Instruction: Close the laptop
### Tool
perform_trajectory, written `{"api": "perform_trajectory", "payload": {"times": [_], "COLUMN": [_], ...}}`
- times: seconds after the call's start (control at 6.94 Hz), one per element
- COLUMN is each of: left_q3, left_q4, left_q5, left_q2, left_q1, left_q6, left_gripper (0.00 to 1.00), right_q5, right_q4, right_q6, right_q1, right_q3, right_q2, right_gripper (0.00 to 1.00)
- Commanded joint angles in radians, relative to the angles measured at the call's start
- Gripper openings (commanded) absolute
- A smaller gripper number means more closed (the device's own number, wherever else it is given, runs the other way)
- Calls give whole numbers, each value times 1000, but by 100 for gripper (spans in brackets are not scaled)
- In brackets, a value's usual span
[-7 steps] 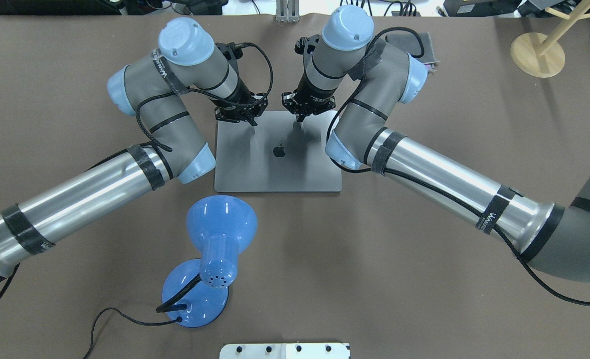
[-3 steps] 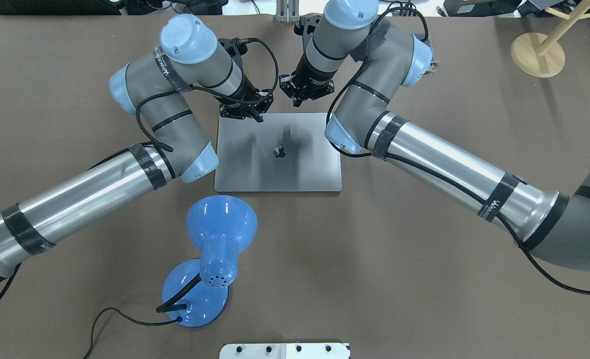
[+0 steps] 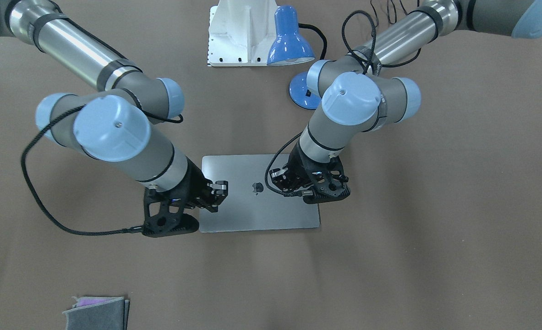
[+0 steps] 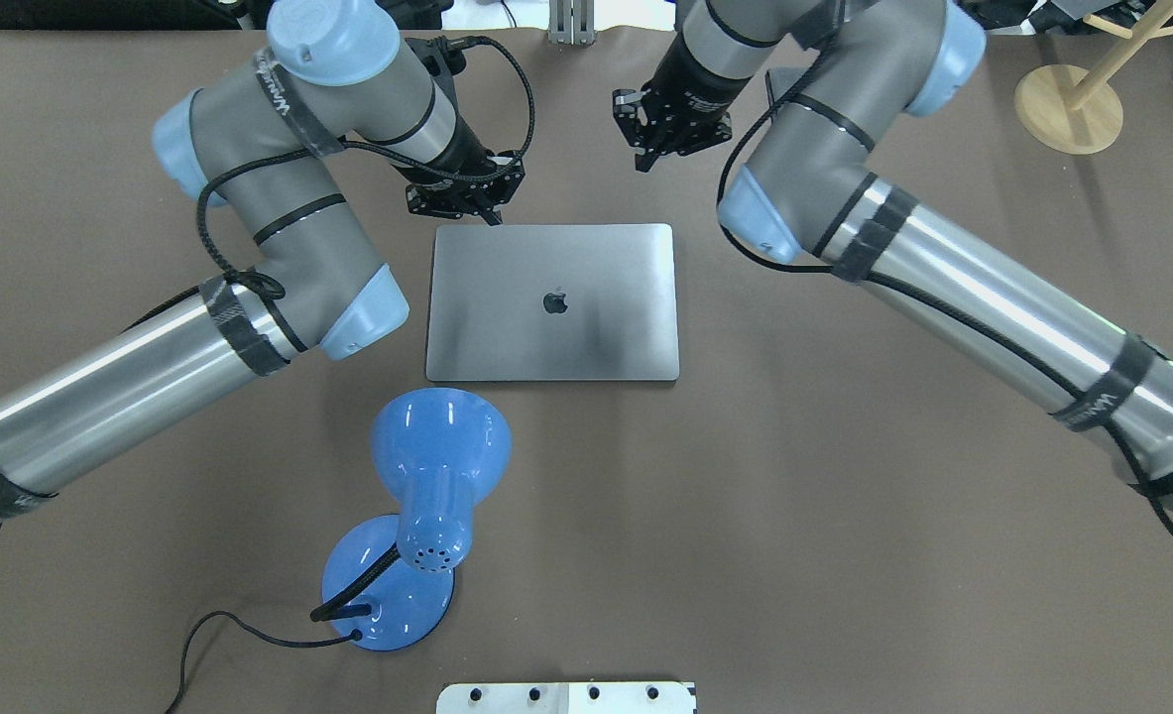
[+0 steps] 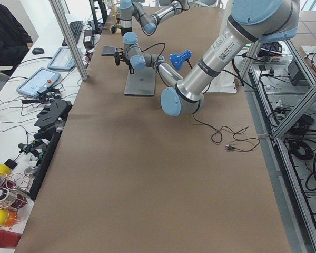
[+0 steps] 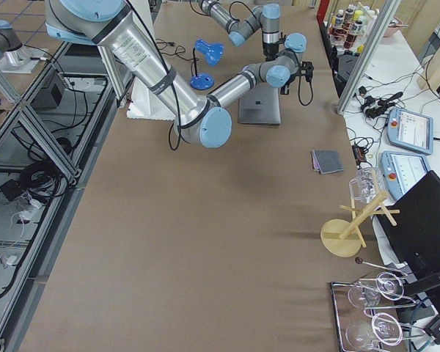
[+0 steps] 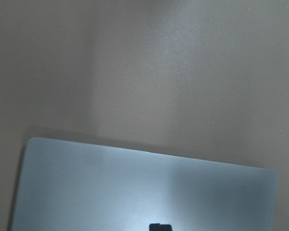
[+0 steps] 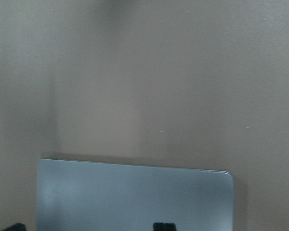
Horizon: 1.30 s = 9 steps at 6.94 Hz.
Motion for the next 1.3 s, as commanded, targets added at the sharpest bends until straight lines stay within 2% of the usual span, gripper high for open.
{"api": "perform_trajectory", "payload": {"times": [0.0, 0.14, 0.29, 0.43, 0.58, 0.72, 0.86, 1.01, 1.15], "left_q3": [-193, -275, -375, -447, -507, -523, -528, -525, -503], "left_q4": [58, 174, 360, 525, 620, 621, 608, 554, 431], "left_q5": [-7, -12, -10, -9, -6, -12, -23, -29, -62], "left_q2": [163, 202, 203, 209, 276, 364, 449, 513, 613], "left_q1": [-86, -140, -191, -256, -322, -384, -431, -455, -496], "left_q6": [39, 82, 157, 312, 482, 618, 716, 725, 732], "left_gripper": [99, 99, 99, 99, 99, 99, 99, 99, 99], "right_q5": [88, 101, 88, 67, 37, 3, 28, 63, 99], "right_q4": [-41, -78, -143, -206, -301, -385, -401, -396, -392], "right_q6": [-28, -80, -210, -424, -693, -928, -1029, -1042, -1053], "right_q1": [144, 195, 242, 305, 388, 438, 498, 526, 551], "right_q3": [182, 221, 227, 226, 221, 207, 183, 180, 181], "right_q2": [-186, -233, -272, -339, -394, -422, -488, -549, -592], "right_gripper": [99, 99, 99, 99, 100, 100, 100, 100, 100]}}
